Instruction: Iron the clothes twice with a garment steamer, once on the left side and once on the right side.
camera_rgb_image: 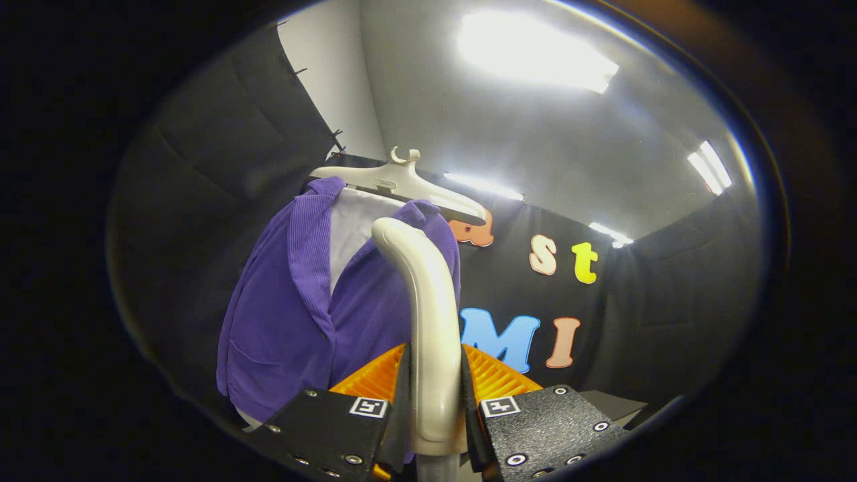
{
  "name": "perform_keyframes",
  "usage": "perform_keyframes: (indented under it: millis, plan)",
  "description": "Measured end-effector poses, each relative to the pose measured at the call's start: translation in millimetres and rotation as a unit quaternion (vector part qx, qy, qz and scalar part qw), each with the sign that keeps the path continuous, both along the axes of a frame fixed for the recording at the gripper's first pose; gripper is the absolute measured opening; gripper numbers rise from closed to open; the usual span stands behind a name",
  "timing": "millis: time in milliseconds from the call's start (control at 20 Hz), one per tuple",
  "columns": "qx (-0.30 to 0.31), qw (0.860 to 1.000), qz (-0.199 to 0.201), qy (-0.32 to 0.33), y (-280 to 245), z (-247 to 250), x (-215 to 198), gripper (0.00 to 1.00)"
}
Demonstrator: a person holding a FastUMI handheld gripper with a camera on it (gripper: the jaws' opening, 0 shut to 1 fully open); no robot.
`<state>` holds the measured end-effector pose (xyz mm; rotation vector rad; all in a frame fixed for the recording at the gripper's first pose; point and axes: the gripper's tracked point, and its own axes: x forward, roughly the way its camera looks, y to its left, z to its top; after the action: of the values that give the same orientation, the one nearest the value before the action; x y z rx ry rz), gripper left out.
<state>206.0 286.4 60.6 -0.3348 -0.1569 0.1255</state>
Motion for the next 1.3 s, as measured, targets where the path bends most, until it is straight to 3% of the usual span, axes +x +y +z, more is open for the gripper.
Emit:
perform_keyframes:
  millis: [300,1300]
  plan:
    - [-0.01,0.999,0.003,0.036,7,-37,3,0.36]
    - [0.003,0.993,-0.004,0.117,-10,-160,-44,0.37]
